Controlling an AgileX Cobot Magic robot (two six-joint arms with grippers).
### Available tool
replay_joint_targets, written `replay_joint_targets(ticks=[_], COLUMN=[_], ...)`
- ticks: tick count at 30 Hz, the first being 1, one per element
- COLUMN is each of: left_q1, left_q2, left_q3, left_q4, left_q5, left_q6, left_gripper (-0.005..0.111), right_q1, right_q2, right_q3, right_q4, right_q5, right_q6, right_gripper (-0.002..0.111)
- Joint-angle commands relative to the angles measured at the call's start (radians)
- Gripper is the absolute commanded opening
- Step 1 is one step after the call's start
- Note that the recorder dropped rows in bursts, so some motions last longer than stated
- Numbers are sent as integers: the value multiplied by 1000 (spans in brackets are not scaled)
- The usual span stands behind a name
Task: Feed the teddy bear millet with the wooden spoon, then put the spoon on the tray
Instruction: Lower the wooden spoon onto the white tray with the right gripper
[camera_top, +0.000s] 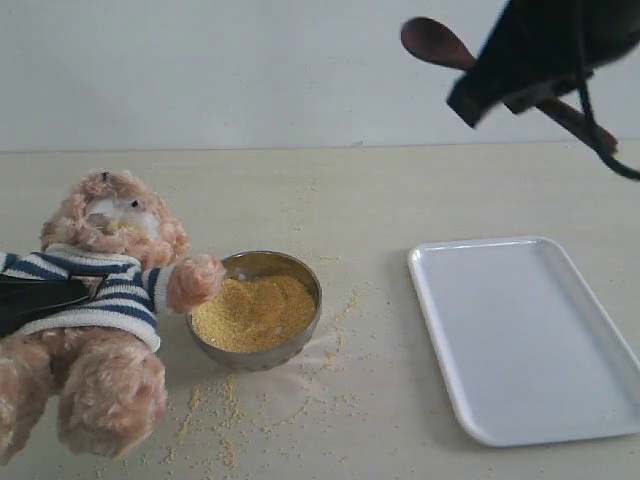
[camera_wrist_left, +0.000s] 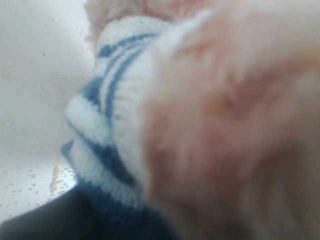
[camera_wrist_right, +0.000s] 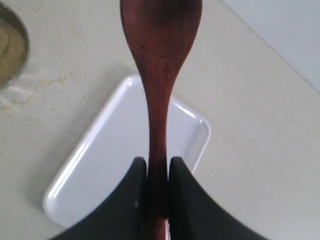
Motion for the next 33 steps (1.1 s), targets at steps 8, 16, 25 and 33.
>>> replay_joint_targets(ticks=[8,16,25,33], left_q1=[3,3,3,3], left_q2=[-3,-3,-3,-3], left_q3=[-1,-1,-1,-1], left_q4=[-14,-14,-14,-14], left_q5=[39,39,39,39], left_q6=[61,61,73,106], left_gripper=[5,5,5,5], right_q1=[-235,-339,-339,-339], right_q2=[-176,-164,-31,121], right_q3=[473,594,611,611], right_q4=[6,25,112,113], right_q5=[-326,-596,-681,-734], right_q6=[64,171,171,171], right_gripper=[0,0,0,0])
